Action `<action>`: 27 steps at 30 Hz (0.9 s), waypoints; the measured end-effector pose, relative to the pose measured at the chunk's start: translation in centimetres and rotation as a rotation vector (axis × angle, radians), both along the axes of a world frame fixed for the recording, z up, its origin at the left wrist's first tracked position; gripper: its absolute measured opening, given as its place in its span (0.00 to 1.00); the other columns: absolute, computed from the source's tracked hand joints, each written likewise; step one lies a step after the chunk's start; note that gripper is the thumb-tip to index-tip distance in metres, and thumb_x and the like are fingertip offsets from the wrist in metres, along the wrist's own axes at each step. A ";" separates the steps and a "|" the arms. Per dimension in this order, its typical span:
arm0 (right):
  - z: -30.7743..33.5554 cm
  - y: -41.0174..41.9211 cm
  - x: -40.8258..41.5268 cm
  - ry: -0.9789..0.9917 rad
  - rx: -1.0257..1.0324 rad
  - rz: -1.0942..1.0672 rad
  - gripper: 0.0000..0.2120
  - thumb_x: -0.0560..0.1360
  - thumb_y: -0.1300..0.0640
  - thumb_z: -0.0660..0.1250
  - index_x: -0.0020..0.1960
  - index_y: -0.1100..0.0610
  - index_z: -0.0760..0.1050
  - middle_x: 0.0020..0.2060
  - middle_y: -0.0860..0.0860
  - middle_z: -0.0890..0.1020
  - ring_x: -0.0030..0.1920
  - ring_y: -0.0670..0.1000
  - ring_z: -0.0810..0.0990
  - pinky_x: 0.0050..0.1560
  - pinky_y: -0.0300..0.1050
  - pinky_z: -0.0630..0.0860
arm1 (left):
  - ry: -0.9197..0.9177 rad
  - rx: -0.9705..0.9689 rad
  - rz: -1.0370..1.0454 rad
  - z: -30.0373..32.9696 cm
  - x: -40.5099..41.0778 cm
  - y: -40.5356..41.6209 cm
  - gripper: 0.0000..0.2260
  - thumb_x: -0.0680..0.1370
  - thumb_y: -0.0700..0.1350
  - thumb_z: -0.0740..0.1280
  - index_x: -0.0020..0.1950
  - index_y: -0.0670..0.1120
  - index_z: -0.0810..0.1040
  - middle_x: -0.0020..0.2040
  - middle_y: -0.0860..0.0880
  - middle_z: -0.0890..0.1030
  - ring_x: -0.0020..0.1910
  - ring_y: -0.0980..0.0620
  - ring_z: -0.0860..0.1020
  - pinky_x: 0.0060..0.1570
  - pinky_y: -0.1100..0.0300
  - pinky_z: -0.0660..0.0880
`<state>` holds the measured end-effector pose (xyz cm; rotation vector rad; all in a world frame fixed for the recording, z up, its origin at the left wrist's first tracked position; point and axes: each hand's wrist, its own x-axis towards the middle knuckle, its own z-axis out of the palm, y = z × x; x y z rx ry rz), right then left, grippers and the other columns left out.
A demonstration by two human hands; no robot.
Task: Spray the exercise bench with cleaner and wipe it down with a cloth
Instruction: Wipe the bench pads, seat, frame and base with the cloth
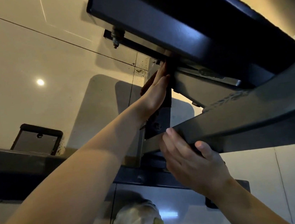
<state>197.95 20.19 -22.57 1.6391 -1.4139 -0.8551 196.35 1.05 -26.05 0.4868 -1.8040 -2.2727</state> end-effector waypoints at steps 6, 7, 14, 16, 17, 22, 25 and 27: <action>-0.6 -0.1 -0.6 0.014 -0.057 0.046 0.22 0.73 0.46 0.58 0.62 0.56 0.74 0.64 0.53 0.74 0.69 0.54 0.64 0.75 0.60 0.37 | 0.016 0.039 0.052 -0.6 0.7 0.5 0.22 0.84 0.42 0.49 0.79 0.46 0.51 0.80 0.48 0.53 0.78 0.51 0.52 0.74 0.61 0.50; -0.7 -0.1 -0.5 0.011 -0.066 0.045 0.22 0.73 0.47 0.58 0.62 0.56 0.74 0.64 0.54 0.73 0.70 0.55 0.63 0.75 0.60 0.37 | 0.028 0.060 0.037 -0.5 1.2 0.6 0.22 0.84 0.41 0.49 0.79 0.46 0.52 0.79 0.48 0.54 0.77 0.51 0.53 0.71 0.67 0.53; -0.6 -0.4 -0.2 -0.049 -0.137 0.048 0.19 0.75 0.49 0.57 0.61 0.57 0.73 0.63 0.54 0.73 0.69 0.54 0.63 0.75 0.55 0.39 | 0.124 0.079 -0.033 4.5 6.1 2.2 0.21 0.84 0.39 0.53 0.77 0.44 0.56 0.76 0.49 0.61 0.70 0.62 0.60 0.61 0.81 0.57; -0.5 -0.3 -0.1 -0.082 -0.135 0.040 0.19 0.76 0.49 0.57 0.62 0.57 0.72 0.62 0.53 0.73 0.66 0.51 0.67 0.76 0.55 0.40 | 0.112 0.078 -0.061 5.9 7.4 2.5 0.21 0.84 0.42 0.53 0.77 0.51 0.57 0.71 0.61 0.66 0.61 0.74 0.67 0.57 0.84 0.58; -0.4 -0.3 0.0 -0.099 -0.126 0.038 0.18 0.76 0.50 0.57 0.62 0.57 0.72 0.62 0.53 0.73 0.64 0.50 0.68 0.76 0.54 0.40 | 0.106 0.086 -0.069 6.3 8.0 2.7 0.20 0.84 0.44 0.54 0.75 0.56 0.57 0.64 0.69 0.67 0.54 0.79 0.68 0.54 0.85 0.59; 0.3 -0.5 0.5 -0.245 -0.107 0.035 0.15 0.75 0.52 0.59 0.59 0.56 0.72 0.59 0.52 0.78 0.62 0.51 0.69 0.76 0.52 0.41 | 0.119 0.102 -0.067 6.8 11.2 4.3 0.19 0.84 0.46 0.54 0.75 0.56 0.62 0.65 0.61 0.73 0.67 0.61 0.68 0.69 0.66 0.62; 0.8 -0.4 1.1 -0.303 -0.089 0.000 0.17 0.74 0.54 0.61 0.61 0.58 0.73 0.60 0.52 0.80 0.65 0.52 0.68 0.78 0.53 0.41 | 0.170 0.067 -0.083 7.7 12.8 5.0 0.18 0.84 0.45 0.54 0.74 0.52 0.65 0.65 0.52 0.75 0.67 0.57 0.71 0.71 0.59 0.64; 1.4 -0.1 1.5 -0.336 -0.037 -0.023 0.19 0.72 0.54 0.62 0.62 0.58 0.76 0.61 0.53 0.81 0.67 0.53 0.67 0.77 0.55 0.40 | 0.174 0.058 -0.079 8.0 13.7 5.0 0.17 0.84 0.44 0.54 0.72 0.55 0.67 0.61 0.57 0.76 0.64 0.61 0.72 0.67 0.66 0.65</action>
